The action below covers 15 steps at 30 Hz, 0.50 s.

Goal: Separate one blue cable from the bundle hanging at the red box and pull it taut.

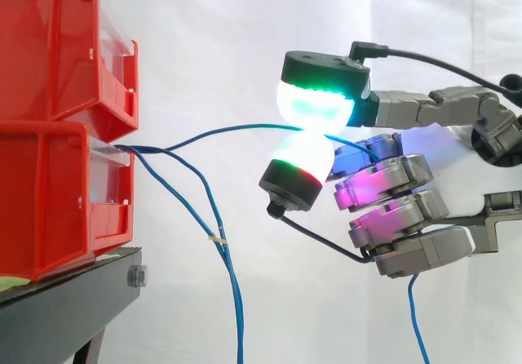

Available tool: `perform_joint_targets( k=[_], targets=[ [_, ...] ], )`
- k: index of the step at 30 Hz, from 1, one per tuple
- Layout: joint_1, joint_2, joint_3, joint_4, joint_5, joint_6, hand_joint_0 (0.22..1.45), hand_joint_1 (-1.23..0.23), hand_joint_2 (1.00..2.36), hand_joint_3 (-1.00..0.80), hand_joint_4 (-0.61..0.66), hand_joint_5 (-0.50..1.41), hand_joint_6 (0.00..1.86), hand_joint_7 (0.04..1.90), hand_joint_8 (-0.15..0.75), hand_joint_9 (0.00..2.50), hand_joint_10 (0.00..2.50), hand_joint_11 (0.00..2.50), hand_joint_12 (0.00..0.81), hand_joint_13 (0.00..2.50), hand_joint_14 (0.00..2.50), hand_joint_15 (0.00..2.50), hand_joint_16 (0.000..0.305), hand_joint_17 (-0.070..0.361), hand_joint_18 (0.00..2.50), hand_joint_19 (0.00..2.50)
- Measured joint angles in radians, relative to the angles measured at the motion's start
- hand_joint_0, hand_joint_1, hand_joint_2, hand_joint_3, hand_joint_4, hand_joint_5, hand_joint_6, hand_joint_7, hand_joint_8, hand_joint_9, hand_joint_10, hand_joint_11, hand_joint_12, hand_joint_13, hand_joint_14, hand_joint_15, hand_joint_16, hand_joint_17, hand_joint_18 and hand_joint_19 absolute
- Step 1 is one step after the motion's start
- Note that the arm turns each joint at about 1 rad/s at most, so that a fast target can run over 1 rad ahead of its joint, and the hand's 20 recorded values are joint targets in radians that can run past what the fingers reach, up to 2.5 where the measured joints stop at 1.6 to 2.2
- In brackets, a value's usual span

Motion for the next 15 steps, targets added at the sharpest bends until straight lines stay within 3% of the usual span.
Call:
perform_joint_targets(
  k=[7, 15],
  targets=[
    [0.0, 0.0, 0.0, 0.0, 0.0, 0.0, 0.68, -0.74, 1.02, 0.09, -0.2, -0.16, 0.95, 1.34, 0.22, 1.02, 2.5, 1.67, 0.335, 1.0, 2.5, 1.91, 0.035, 0.08, 1.52, 2.16],
    [0.0, 0.0, 0.0, 0.0, 0.0, 0.0, 0.68, -0.75, 1.01, 0.12, -0.22, -0.15, 0.94, 1.36, 0.216, 1.11, 2.5, 1.75, 0.34, 1.06, 2.5, 1.96, 0.043, 0.097, 1.62, 2.21]
  ],
)
